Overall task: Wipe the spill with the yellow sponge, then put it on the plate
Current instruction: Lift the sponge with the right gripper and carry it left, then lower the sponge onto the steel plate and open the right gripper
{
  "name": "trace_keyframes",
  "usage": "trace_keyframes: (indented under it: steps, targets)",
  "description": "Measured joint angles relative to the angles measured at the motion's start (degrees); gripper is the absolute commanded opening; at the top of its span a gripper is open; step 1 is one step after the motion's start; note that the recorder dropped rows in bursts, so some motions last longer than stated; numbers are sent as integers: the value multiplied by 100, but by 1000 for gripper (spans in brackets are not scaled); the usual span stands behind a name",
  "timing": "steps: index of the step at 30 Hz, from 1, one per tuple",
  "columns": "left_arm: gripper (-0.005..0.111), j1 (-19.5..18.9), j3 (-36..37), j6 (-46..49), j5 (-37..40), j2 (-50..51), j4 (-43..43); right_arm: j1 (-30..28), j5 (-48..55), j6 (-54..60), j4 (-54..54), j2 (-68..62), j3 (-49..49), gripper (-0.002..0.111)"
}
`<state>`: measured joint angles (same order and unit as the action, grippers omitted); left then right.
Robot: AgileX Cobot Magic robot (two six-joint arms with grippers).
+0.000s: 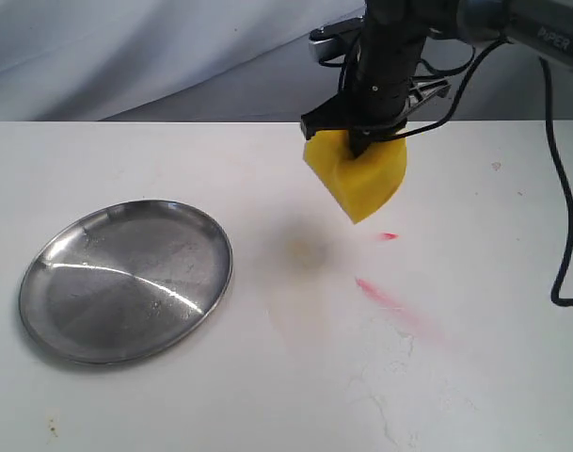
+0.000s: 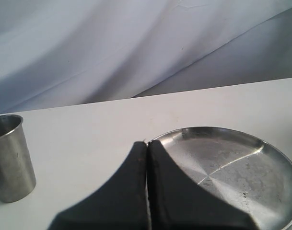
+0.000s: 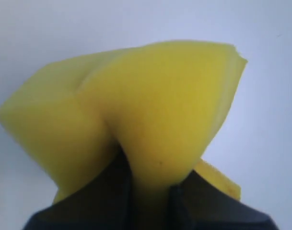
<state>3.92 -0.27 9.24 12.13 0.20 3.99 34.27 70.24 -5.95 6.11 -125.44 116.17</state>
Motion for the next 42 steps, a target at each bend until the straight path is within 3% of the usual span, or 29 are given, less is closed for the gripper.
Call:
trace_keyframes:
  steps: [8, 17, 21, 25, 30, 33, 38, 42]
  targets:
    - [0, 0, 0, 0, 0, 0, 0, 799, -203, 405, -2173, 216, -411, 0]
    - [0, 0, 0, 0, 0, 0, 0, 1685, -2392, 445, -3527, -55, -411, 0]
    - [0, 0, 0, 0, 0, 0, 0, 1826, -2848, 399, -3701, -453, -411, 1]
    - [0, 0, 0, 0, 0, 0, 0, 1826, -2882, 245, -3713, -791, -411, 15]
    - [0, 0, 0, 0, 0, 0, 0, 1826, -2830, 197, -3559, -939, -411, 51]
    - [0, 0, 0, 0, 0, 0, 0, 1826, -2830, 66, -3375, -948, -411, 64]
    - [0, 0, 0, 0, 0, 0, 0, 1826, -2812, -64, -3244, -948, -411, 74]
    - [0, 0, 0, 0, 0, 0, 0, 1779, -2579, -64, -3205, -896, -411, 73]
